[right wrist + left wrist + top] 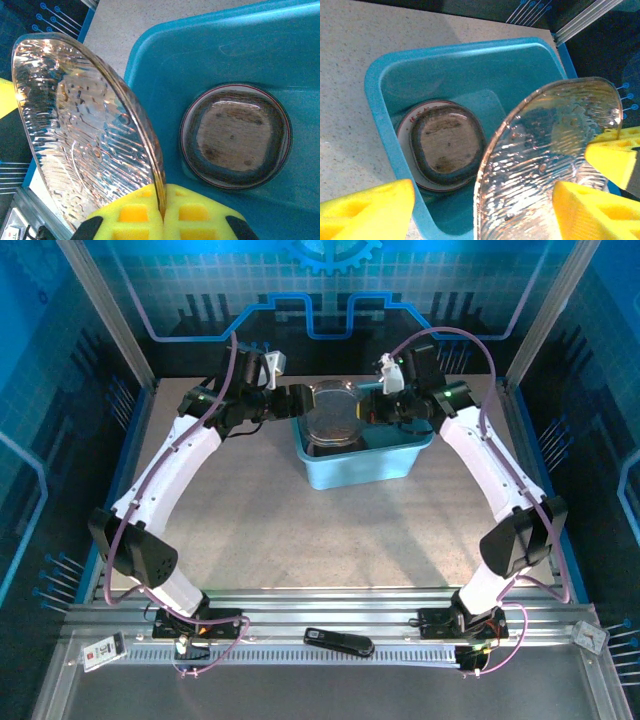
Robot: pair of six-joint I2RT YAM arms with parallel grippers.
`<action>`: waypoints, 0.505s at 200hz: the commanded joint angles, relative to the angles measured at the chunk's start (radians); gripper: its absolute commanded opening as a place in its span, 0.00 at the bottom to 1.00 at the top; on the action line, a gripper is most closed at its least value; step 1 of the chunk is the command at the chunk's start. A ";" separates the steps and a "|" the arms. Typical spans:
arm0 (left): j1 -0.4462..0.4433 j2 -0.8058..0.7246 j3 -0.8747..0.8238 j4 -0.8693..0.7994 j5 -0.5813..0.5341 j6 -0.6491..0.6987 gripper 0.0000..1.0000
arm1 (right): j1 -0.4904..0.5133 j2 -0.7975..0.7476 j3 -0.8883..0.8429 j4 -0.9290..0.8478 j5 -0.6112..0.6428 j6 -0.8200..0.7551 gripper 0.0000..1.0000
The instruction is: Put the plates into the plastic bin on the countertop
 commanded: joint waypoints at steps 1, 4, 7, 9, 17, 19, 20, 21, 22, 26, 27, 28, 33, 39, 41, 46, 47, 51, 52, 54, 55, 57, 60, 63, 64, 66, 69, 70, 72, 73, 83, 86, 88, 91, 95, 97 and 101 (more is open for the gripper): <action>0.016 -0.039 -0.015 0.027 -0.026 -0.003 0.77 | -0.023 -0.047 -0.021 0.009 -0.016 -0.005 0.00; 0.019 -0.041 -0.017 0.029 -0.027 -0.004 0.77 | -0.025 -0.050 -0.024 0.008 -0.015 -0.006 0.00; 0.022 -0.044 -0.019 0.031 -0.027 -0.005 0.77 | -0.027 -0.051 -0.026 0.009 -0.014 -0.006 0.00; 0.025 -0.045 -0.020 0.030 -0.028 -0.004 0.78 | -0.028 -0.052 -0.028 0.008 -0.014 -0.006 0.00; 0.038 -0.052 -0.027 0.034 -0.030 -0.007 0.78 | -0.033 -0.056 -0.034 0.007 -0.013 -0.008 0.00; 0.041 -0.054 -0.029 0.035 -0.030 -0.007 0.78 | -0.035 -0.057 -0.036 0.005 -0.012 -0.009 0.00; 0.043 -0.055 -0.030 0.036 -0.030 -0.008 0.78 | -0.036 -0.058 -0.036 0.005 -0.012 -0.009 0.00; 0.045 -0.057 -0.032 0.036 -0.030 -0.008 0.78 | -0.037 -0.058 -0.037 0.005 -0.012 -0.009 0.00; 0.046 -0.057 -0.032 0.036 -0.030 -0.009 0.78 | -0.037 -0.059 -0.037 0.004 -0.012 -0.009 0.00; 0.054 -0.063 -0.036 0.037 -0.030 -0.011 0.78 | -0.039 -0.060 -0.040 0.003 -0.013 -0.011 0.00; 0.056 -0.063 -0.037 0.037 -0.030 -0.012 0.78 | -0.040 -0.060 -0.039 0.002 -0.012 -0.012 0.00; 0.058 -0.065 -0.039 0.037 -0.030 -0.013 0.78 | -0.040 -0.061 -0.040 0.003 -0.012 -0.012 0.00; 0.068 -0.070 -0.047 0.039 -0.030 -0.016 0.78 | -0.045 -0.063 -0.041 0.000 -0.010 -0.013 0.00; 0.080 -0.079 -0.058 0.041 -0.030 -0.018 0.78 | -0.049 -0.063 -0.041 -0.002 -0.006 -0.015 0.00; 0.084 -0.082 -0.061 0.042 -0.030 -0.020 0.78 | -0.050 -0.061 -0.041 -0.003 -0.004 -0.016 0.00; 0.094 -0.090 -0.073 0.046 -0.030 -0.021 0.79 | -0.052 -0.059 -0.037 -0.009 0.003 -0.021 0.00; 0.096 -0.092 -0.075 0.047 -0.030 -0.021 0.79 | -0.052 -0.058 -0.034 -0.011 0.004 -0.023 0.00; 0.103 -0.099 -0.085 0.051 -0.030 -0.023 0.79 | -0.054 -0.054 -0.029 -0.016 0.009 -0.027 0.00; 0.106 -0.100 -0.087 0.050 -0.030 -0.023 0.79 | -0.055 -0.053 -0.028 -0.018 0.010 -0.027 0.00; 0.110 -0.101 -0.092 0.052 -0.030 -0.024 0.79 | -0.056 -0.050 -0.024 -0.022 0.012 -0.029 0.00; 0.112 -0.103 -0.094 0.053 -0.029 -0.025 0.79 | -0.057 -0.049 -0.023 -0.023 0.012 -0.030 0.00; 0.115 -0.105 -0.099 0.054 -0.029 -0.024 0.79 | -0.057 -0.047 -0.020 -0.026 0.013 -0.032 0.00; 0.122 -0.108 -0.105 0.053 -0.027 -0.026 0.79 | -0.058 -0.043 -0.015 -0.030 0.014 -0.035 0.00; 0.128 -0.112 -0.111 0.053 -0.026 -0.027 0.79 | -0.060 -0.038 -0.011 -0.032 0.014 -0.036 0.00; 0.129 -0.113 -0.113 0.054 -0.025 -0.027 0.79 | -0.061 -0.036 -0.009 -0.033 0.014 -0.037 0.00; 0.134 -0.115 -0.118 0.054 -0.024 -0.027 0.79 | -0.063 -0.034 -0.006 -0.035 0.013 -0.039 0.00; 0.139 -0.117 -0.124 0.054 -0.023 -0.029 0.79 | -0.064 -0.029 0.000 -0.037 0.013 -0.041 0.00; 0.140 -0.118 -0.126 0.054 -0.023 -0.029 0.79 | -0.065 -0.026 0.001 -0.038 0.013 -0.041 0.00; 0.143 -0.120 -0.131 0.055 -0.021 -0.029 0.79 | -0.066 -0.023 0.006 -0.040 0.014 -0.043 0.00; 0.145 -0.121 -0.133 0.056 -0.021 -0.029 0.79 | -0.066 -0.021 0.008 -0.041 0.014 -0.044 0.00; 0.159 -0.127 -0.154 0.055 -0.019 -0.031 0.79 | -0.070 0.002 0.032 -0.050 0.016 -0.053 0.00; 0.163 -0.129 -0.160 0.055 -0.018 -0.030 0.79 | -0.071 0.010 0.041 -0.054 0.016 -0.057 0.00; 0.165 -0.130 -0.164 0.056 -0.019 -0.031 0.79 | -0.071 0.015 0.047 -0.056 0.016 -0.058 0.00; 0.169 -0.131 -0.171 0.057 -0.017 -0.032 0.79 | -0.072 0.021 0.057 -0.063 0.017 -0.063 0.00; 0.174 -0.133 -0.182 0.059 -0.015 -0.034 0.80 | -0.073 0.035 0.072 -0.070 0.019 -0.067 0.00; 0.177 -0.133 -0.185 0.061 -0.014 -0.036 0.80 | -0.074 0.041 0.078 -0.074 0.019 -0.070 0.00; 0.181 -0.133 -0.196 0.063 -0.012 -0.038 0.80 | -0.074 0.055 0.094 -0.082 0.019 -0.075 0.00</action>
